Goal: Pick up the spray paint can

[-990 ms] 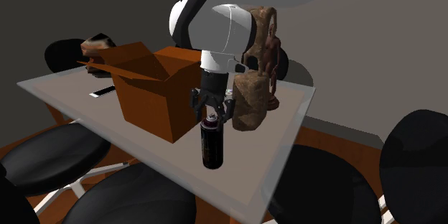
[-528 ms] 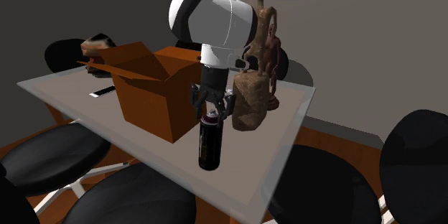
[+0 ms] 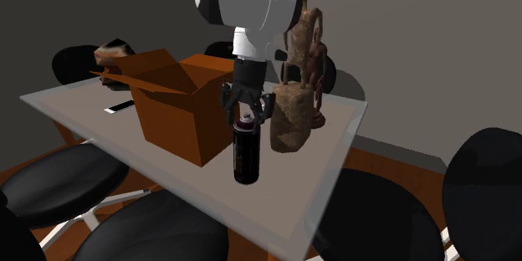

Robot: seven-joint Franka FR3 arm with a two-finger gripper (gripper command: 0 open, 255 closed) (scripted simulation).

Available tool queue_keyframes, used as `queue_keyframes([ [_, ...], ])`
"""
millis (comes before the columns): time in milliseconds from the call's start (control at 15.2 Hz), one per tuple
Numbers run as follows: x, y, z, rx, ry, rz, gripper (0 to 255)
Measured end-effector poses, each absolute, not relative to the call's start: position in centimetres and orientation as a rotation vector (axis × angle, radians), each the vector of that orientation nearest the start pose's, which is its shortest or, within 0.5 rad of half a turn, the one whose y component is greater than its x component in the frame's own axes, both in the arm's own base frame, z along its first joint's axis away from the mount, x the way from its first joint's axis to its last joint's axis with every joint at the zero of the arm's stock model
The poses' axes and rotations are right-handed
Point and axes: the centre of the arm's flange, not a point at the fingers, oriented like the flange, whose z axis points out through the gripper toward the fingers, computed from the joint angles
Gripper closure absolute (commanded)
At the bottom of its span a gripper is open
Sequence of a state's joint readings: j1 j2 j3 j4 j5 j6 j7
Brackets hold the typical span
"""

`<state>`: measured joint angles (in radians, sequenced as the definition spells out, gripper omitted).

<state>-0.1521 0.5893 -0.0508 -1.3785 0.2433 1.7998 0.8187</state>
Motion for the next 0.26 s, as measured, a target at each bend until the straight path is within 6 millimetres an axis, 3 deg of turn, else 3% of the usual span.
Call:
queue_keyframes([
  [264,69.0,-11.3,37.9,-2.548,1.546,0.329,255],
])
